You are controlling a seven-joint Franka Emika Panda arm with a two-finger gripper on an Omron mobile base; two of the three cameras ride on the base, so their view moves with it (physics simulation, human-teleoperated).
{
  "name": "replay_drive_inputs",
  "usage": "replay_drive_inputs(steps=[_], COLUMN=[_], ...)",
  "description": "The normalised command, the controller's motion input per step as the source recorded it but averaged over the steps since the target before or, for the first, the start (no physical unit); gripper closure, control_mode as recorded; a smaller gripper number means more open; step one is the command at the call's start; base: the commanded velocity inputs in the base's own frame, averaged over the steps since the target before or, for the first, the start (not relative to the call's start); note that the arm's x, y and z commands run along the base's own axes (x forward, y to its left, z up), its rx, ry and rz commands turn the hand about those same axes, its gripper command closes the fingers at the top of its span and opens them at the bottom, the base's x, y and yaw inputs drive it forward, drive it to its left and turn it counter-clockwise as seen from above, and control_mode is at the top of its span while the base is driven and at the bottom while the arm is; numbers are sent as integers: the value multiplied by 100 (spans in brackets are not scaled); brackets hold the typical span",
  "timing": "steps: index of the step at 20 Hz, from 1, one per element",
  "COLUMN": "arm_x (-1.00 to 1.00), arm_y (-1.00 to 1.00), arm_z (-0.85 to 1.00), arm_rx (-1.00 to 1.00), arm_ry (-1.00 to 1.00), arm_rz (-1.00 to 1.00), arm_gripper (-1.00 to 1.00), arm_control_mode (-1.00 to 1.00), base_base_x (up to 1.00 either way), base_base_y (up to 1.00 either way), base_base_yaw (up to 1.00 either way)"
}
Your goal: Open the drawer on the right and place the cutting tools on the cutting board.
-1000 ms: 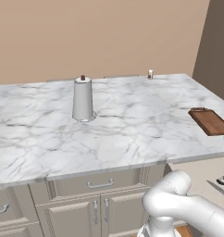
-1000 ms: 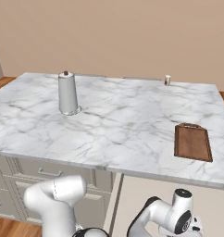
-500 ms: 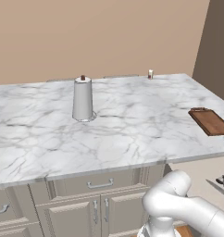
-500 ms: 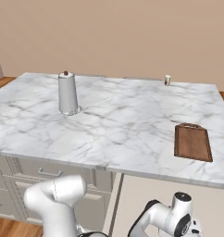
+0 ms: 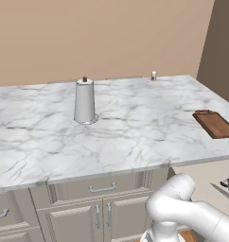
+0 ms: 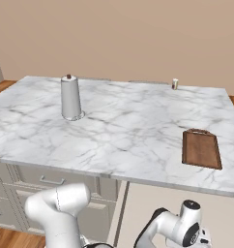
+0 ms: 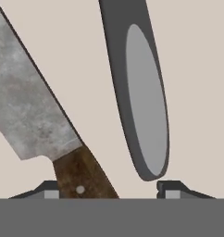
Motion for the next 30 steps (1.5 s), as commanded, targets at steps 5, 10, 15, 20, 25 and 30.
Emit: replay_drive_inputs(steps=[5, 10, 15, 20, 25, 30], arm_x=[0, 0, 0, 0, 0, 0], arm_y=[0, 0, 0, 0, 0, 0], arm_z=[2, 59, 90, 79, 82, 68], arm_rx=[0, 2, 3, 0, 0, 0], arm_ry=[0, 0, 0, 0, 0, -1], arm_rz=[0, 0, 0, 0, 0, -1], arm_gripper=[100, 100, 100, 100, 100, 100], arm_control_mode=[-100, -100, -100, -100, -100, -100], base_base_x=[0, 0, 0, 0, 0, 0], base_base_y=[0, 0, 0, 0, 0, 0], base_base_yaw=[0, 0, 0, 0, 0, 0])
